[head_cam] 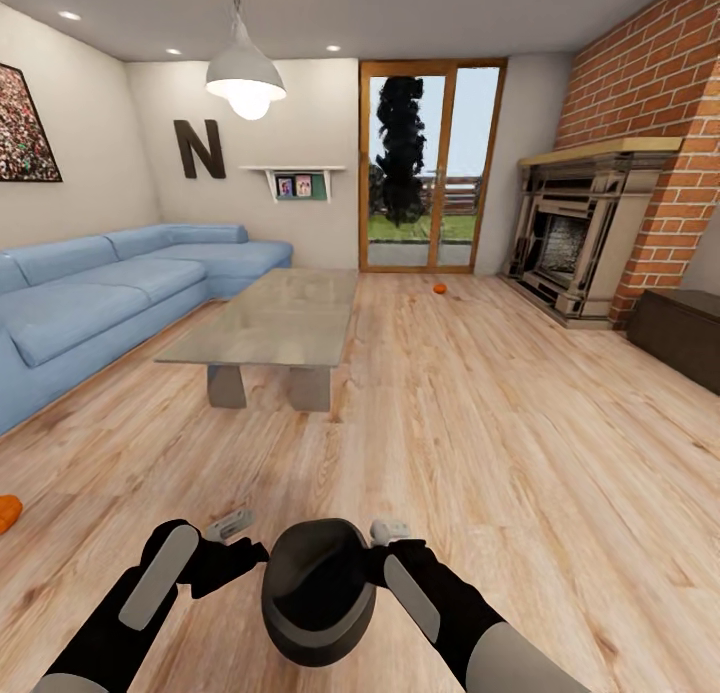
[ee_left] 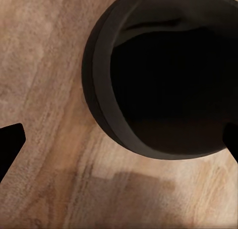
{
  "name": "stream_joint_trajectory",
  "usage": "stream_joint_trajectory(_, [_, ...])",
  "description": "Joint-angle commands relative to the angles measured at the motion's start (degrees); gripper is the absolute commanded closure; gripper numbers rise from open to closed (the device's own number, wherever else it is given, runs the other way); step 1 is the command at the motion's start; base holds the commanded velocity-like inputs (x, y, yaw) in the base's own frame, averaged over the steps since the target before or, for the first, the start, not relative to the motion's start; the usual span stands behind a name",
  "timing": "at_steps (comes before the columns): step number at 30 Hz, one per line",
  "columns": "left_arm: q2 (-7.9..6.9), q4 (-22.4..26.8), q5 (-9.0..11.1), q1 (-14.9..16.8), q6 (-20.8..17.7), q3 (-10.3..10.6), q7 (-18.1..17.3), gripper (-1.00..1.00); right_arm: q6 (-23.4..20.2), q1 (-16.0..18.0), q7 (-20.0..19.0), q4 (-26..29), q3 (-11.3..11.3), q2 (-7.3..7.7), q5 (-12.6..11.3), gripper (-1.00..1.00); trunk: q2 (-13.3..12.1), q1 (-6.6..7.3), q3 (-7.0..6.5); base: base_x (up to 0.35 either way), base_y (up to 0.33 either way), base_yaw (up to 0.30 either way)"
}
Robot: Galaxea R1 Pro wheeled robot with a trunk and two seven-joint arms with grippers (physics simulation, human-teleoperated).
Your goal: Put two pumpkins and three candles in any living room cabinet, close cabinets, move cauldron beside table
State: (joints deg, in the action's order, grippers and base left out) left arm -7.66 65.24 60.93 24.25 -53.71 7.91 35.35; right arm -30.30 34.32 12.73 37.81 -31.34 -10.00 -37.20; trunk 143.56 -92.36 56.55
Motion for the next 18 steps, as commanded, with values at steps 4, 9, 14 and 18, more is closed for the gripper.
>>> stream_joint_trajectory(4, [-0.02,0.1,0.6,0.0,0.0,0.1,0.6,-1.0,-0.1,0.0,0.7,-0.1,0.0,0.0,-0.6,-1.0,0.0,0.01,0.06,-0.001,0.001,-0.005])
stream_joint_trajectory(9, [-0.05,0.1,0.6,0.0,0.0,0.2,0.6,-1.0,0.0,0.0,0.8,-0.2,0.1,0.0,-0.6,-1.0,0.0,0.01,0.06,0.091,0.036,-0.001])
stream_joint_trajectory(14, [-0.03,0.1,0.6,0.0,0.0,0.2,0.6,-1.0,0.0,0.0,1.0,-0.5,0.4,0.0,-0.6,-1.0,0.0,0.01,0.06,0.136,0.043,0.0])
stream_joint_trajectory(18, [0.02,0.1,0.6,0.0,0.0,0.2,0.6,-1.0,0.0,0.0,1.1,-0.7,0.4,0.0,-0.6,-1.0,0.0,0.01,0.06,0.016,0.005,0.0])
